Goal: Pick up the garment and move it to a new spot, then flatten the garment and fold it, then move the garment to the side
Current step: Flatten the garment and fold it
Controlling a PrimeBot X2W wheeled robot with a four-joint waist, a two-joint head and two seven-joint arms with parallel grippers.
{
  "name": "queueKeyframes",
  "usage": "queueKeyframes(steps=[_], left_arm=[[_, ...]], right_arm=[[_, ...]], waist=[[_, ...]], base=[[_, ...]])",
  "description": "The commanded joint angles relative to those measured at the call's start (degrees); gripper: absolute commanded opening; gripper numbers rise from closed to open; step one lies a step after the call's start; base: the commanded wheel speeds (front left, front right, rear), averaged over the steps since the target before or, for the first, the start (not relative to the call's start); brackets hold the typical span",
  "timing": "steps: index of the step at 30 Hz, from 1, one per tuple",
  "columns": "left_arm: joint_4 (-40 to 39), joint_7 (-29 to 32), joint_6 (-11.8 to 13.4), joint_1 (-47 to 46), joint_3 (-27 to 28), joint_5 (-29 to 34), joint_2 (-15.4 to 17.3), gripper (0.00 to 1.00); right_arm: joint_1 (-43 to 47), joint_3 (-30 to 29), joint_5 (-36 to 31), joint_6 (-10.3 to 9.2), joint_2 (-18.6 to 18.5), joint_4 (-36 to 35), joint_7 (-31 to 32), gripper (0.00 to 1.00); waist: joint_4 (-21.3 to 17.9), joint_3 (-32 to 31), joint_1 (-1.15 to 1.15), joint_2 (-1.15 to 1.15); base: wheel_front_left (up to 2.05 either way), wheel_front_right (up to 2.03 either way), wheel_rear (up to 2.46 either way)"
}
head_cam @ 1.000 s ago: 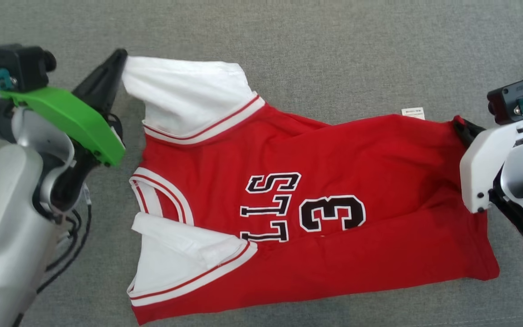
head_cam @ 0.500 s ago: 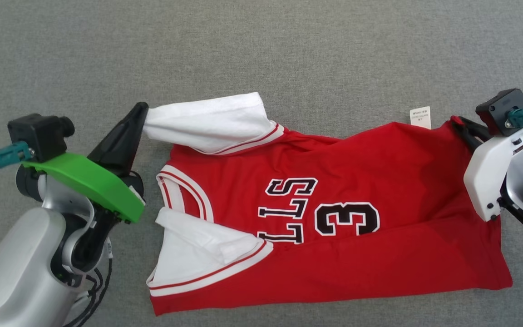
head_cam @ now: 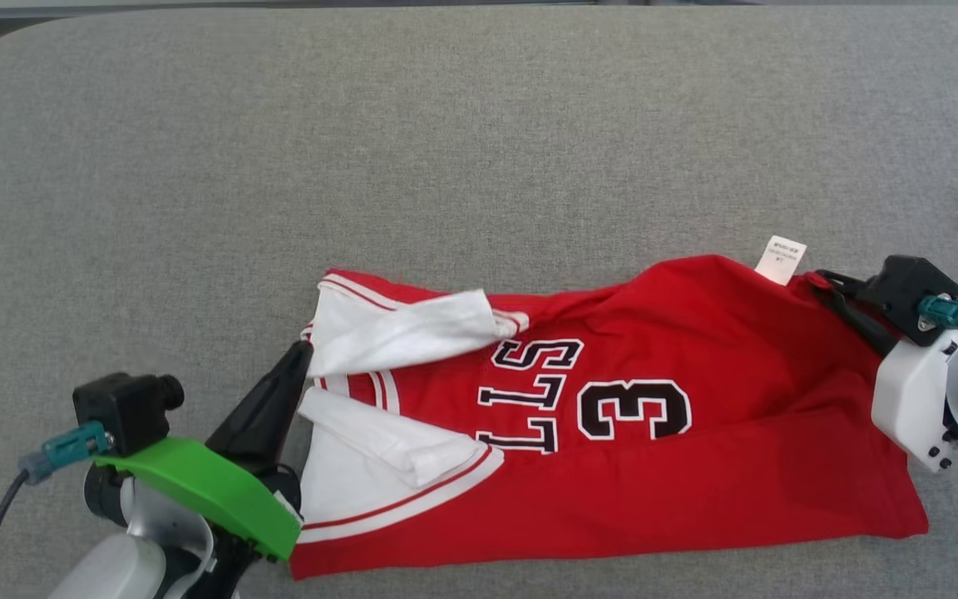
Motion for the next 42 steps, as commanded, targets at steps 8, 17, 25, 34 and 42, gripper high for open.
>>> queueKeyframes(steps=[8, 17, 25, 34, 42], left_arm=[[-2.38, -0.26, 2.07, 6.93, -0.09, -2.41, 1.14, 0.00], [-0.92, -0.44, 2.53, 8.99, -0.31, -3.45, 0.70, 0.00], [-0.41, -1.16, 2.82, 11.75, -0.30, -5.16, -0.12, 0.00], [1.01, -1.43, 2.52, 14.05, -1.37, -5.60, -0.94, 0.00], [4.11, -0.59, 3.43, 14.08, -4.10, -2.90, -0.82, 0.84]], right_arm=[[-3.08, 14.28, 5.28, -0.11, -9.52, -4.61, -1.11, 0.00], [-14.86, 33.97, 3.10, -0.11, -14.12, -4.33, 3.78, 0.00], [-21.68, 38.57, 2.05, -0.11, -12.67, 2.42, 3.43, 0.00], [-17.94, 39.02, 2.52, -0.11, -12.27, 6.62, 5.72, 1.00], [-20.70, 39.00, 5.31, -0.11, -11.53, 9.52, 4.53, 1.00]], waist=[[0.12, -2.82, 0.00, 0.00], [0.02, -4.22, 0.00, 0.00], [1.12, -5.85, 0.00, 0.00], [3.17, -7.60, 0.00, 0.00], [3.15, -8.40, 0.00, 0.00]], base=[[0.00, 0.00, 0.00], [0.00, 0.00, 0.00], [0.00, 0.00, 0.00], [0.00, 0.00, 0.00], [0.00, 0.00, 0.00]])
